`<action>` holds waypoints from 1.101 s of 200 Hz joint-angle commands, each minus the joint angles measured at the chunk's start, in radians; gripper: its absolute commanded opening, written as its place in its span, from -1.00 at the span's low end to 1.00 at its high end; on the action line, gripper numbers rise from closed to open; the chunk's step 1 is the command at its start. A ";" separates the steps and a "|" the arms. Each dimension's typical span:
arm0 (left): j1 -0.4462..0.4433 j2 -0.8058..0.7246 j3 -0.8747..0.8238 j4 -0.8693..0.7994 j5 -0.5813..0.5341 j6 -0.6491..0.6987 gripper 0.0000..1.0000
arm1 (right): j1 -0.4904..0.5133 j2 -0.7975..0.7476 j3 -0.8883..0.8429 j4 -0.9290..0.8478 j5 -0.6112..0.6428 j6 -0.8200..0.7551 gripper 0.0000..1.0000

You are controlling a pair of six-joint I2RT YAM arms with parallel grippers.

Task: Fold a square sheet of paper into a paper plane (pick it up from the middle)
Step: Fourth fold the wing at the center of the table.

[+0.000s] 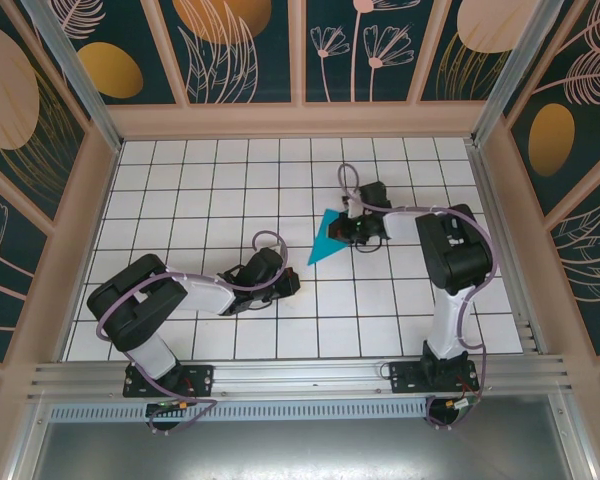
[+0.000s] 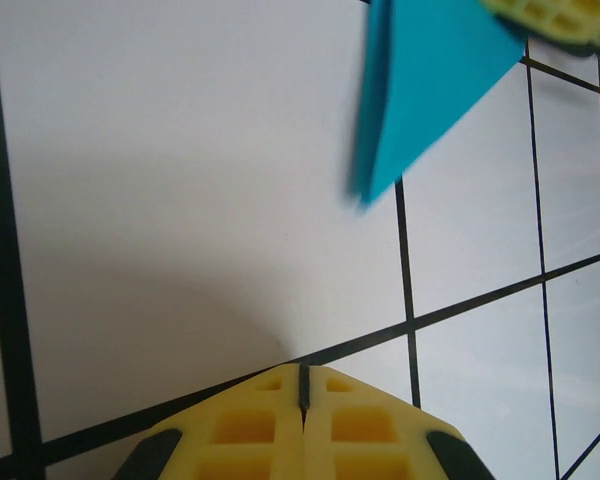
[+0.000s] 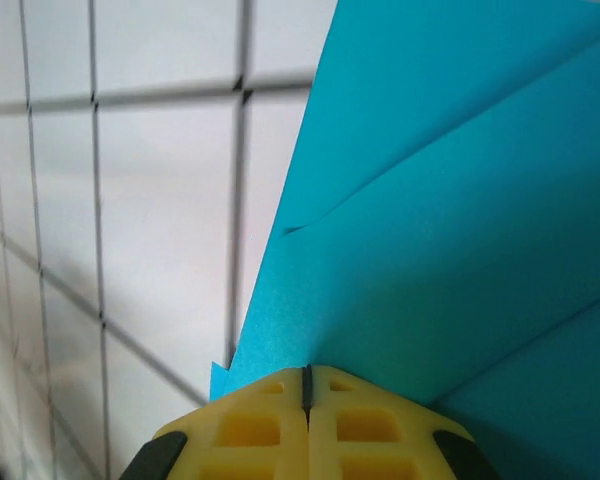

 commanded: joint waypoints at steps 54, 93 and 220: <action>-0.003 -0.078 0.036 -0.110 -0.025 0.046 -1.00 | 0.057 -0.005 -0.043 0.040 0.005 -0.008 -1.00; -0.003 -0.101 0.059 -0.047 -0.078 0.038 -0.74 | 0.131 -0.037 -0.123 0.046 0.004 0.013 -1.00; -0.002 0.101 0.110 -0.082 -0.027 0.002 -1.00 | 0.227 -0.097 -0.154 0.038 -0.001 0.010 -1.00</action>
